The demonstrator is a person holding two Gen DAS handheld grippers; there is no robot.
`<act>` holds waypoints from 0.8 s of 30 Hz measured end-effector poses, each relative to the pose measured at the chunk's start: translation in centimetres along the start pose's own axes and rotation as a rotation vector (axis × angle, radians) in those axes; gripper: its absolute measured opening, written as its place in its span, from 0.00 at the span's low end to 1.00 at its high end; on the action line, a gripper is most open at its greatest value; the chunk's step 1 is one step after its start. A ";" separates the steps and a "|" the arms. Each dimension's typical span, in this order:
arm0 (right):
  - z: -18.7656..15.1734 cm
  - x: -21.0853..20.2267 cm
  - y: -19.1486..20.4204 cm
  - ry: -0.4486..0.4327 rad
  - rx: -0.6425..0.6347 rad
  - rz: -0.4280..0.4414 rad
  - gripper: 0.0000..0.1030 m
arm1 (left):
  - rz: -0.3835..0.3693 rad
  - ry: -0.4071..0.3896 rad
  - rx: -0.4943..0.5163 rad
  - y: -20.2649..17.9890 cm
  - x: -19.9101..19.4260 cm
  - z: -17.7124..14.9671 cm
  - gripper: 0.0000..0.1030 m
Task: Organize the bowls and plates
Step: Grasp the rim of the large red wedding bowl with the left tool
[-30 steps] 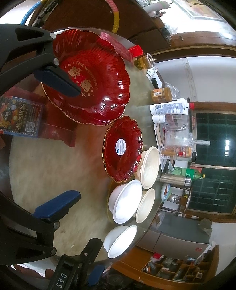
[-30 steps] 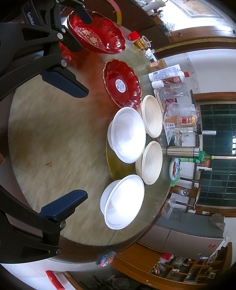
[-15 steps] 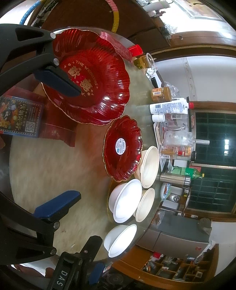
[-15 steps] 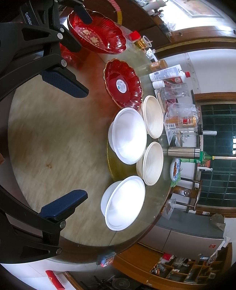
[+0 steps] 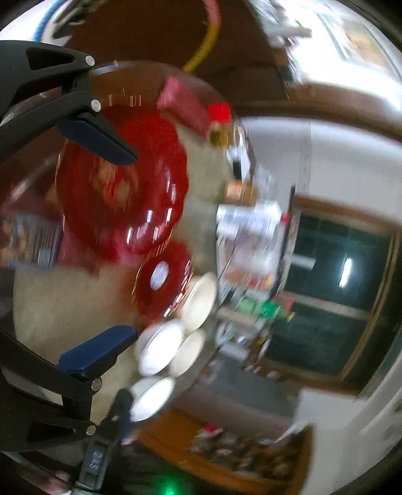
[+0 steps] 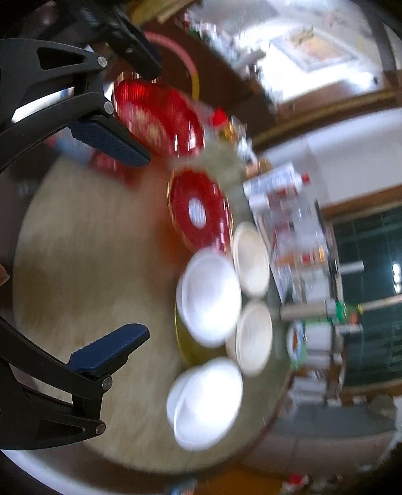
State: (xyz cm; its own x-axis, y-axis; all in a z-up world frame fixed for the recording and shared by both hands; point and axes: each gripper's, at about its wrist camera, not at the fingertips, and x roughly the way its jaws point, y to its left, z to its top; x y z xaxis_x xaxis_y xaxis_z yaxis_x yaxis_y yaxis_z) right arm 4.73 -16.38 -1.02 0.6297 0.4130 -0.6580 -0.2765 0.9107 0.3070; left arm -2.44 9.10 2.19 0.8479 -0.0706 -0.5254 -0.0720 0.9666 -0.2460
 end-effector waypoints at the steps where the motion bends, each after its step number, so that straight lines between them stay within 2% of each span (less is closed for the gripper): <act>1: 0.2 0.7 0.4 0.024 0.015 0.055 0.99 | 0.026 0.008 -0.019 1.3 0.0 0.3 1.00; 5: 0.9 3.7 2.6 0.107 0.070 0.237 0.99 | 0.192 0.005 -0.076 6.6 0.0 1.1 1.00; 6: 1.1 4.9 3.3 0.135 0.092 0.278 0.99 | 0.212 0.016 -0.105 7.9 0.4 1.2 1.00; 9: 1.2 8.1 4.8 0.201 0.145 0.337 0.99 | 0.243 0.072 -0.169 9.9 1.9 1.1 0.99; 13: 1.0 12.1 5.5 0.287 0.241 0.366 0.98 | 0.268 0.163 -0.185 10.6 4.5 0.5 0.98; 15: 0.9 13.2 5.2 0.319 0.278 0.382 0.92 | 0.271 0.163 -0.189 10.7 5.0 0.1 0.98; 16: 0.9 13.5 5.3 0.329 0.288 0.380 0.84 | 0.278 0.160 -0.187 10.6 5.2 0.1 0.98; 18: 0.9 14.3 5.5 0.350 0.291 0.369 0.74 | 0.292 0.176 -0.179 10.8 6.1 0.1 0.93; 21: 0.8 15.2 6.0 0.375 0.280 0.352 0.73 | 0.297 0.217 -0.184 10.9 7.5 -0.3 0.79; 22: 0.8 15.7 6.1 0.384 0.274 0.345 0.72 | 0.304 0.238 -0.183 11.0 8.1 -0.5 0.71; 23: 0.8 16.0 6.3 0.386 0.269 0.341 0.67 | 0.317 0.258 -0.177 11.0 8.8 -0.8 0.60; 24: 0.8 16.3 6.4 0.386 0.260 0.327 0.49 | 0.326 0.279 -0.173 11.0 9.2 -1.1 0.51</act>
State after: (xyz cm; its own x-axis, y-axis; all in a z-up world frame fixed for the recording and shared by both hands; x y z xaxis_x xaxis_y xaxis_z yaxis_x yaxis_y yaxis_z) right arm 13.79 -3.78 -9.21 0.2166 0.6919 -0.6887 -0.1943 0.7219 0.6642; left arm 4.02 18.86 -6.23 0.5949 0.1435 -0.7909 -0.4177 0.8958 -0.1516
